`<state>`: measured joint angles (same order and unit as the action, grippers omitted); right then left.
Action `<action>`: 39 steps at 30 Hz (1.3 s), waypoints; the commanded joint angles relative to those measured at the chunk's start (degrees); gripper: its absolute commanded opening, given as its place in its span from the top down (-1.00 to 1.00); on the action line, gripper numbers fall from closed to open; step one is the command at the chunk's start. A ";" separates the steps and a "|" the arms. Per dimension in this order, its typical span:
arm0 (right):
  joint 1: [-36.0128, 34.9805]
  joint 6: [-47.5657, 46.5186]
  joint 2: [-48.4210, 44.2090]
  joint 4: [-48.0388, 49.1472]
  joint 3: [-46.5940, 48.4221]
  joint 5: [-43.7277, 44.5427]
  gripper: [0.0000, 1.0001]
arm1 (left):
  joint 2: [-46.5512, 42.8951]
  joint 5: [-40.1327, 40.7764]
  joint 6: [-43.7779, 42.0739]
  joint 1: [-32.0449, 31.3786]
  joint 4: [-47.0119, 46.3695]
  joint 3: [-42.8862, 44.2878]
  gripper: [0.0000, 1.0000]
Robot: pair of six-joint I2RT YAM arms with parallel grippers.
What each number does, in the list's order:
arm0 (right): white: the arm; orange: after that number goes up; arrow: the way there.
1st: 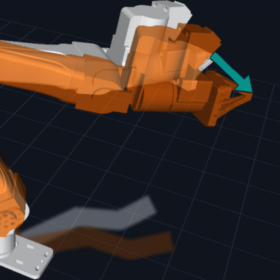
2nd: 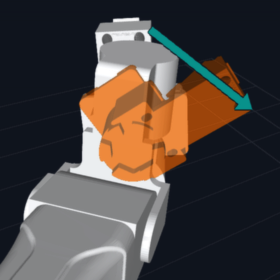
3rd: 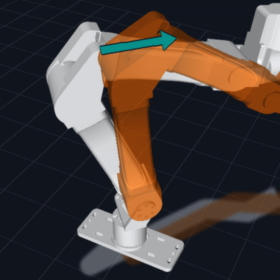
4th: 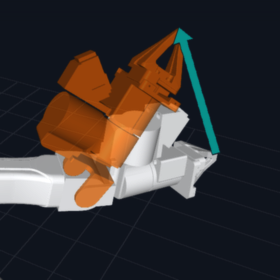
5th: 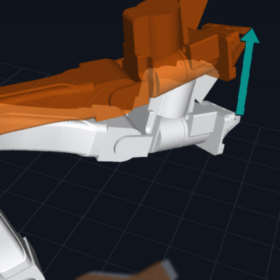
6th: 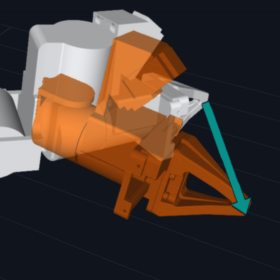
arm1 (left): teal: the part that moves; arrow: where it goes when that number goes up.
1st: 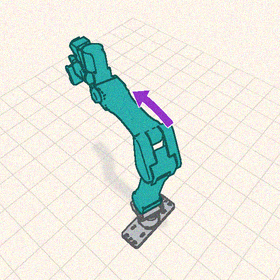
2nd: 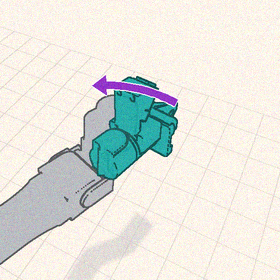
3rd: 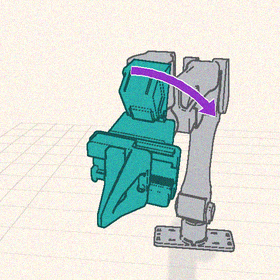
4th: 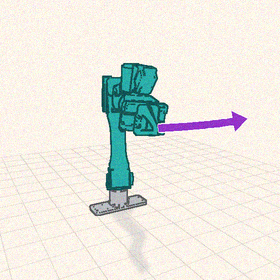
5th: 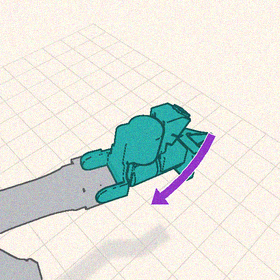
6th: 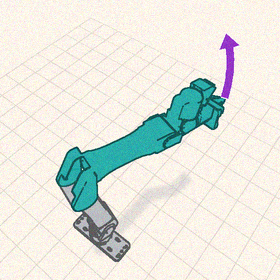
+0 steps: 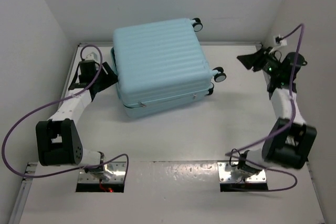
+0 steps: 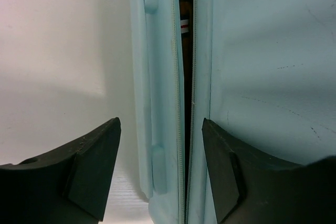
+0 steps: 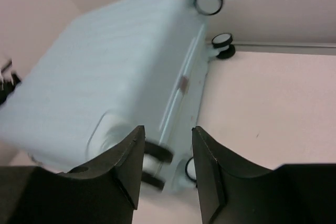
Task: Pack the luggage
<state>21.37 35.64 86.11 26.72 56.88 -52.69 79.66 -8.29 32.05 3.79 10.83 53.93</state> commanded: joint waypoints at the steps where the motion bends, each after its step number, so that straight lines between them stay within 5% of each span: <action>1: -1.86 -19.25 -9.70 -12.30 -9.14 -4.25 0.16 | -0.63 -0.58 0.90 -0.55 3.15 -3.48 -0.36; 7: -6.31 -27.37 -31.24 -20.04 -28.81 -9.63 0.13 | -4.60 -3.55 2.66 4.28 -1.87 -3.84 -0.33; 12: -16.15 -26.41 -44.86 -14.69 -40.68 3.44 0.18 | -6.61 -4.80 3.19 7.54 -1.43 -2.43 -0.35; 18: -26.98 -19.93 -37.10 -8.65 -42.38 14.10 0.56 | -3.99 -1.20 2.58 5.27 -0.81 -5.15 -0.41; 22: -36.63 -18.15 -31.45 4.02 -44.84 27.33 0.24 | -0.74 1.08 3.10 2.63 -2.04 -4.11 -0.43; 30: -46.41 -22.19 -18.88 21.67 -46.24 43.89 0.37 | 6.47 8.47 2.58 -1.42 -1.51 1.00 -0.28; 39: -45.38 -24.89 -21.58 25.85 -47.83 53.83 0.31 | 9.04 9.26 1.79 -0.38 -2.04 3.72 -0.23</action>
<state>-25.67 13.87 67.75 46.04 9.13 -4.12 89.78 -0.73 34.30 2.72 11.00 55.70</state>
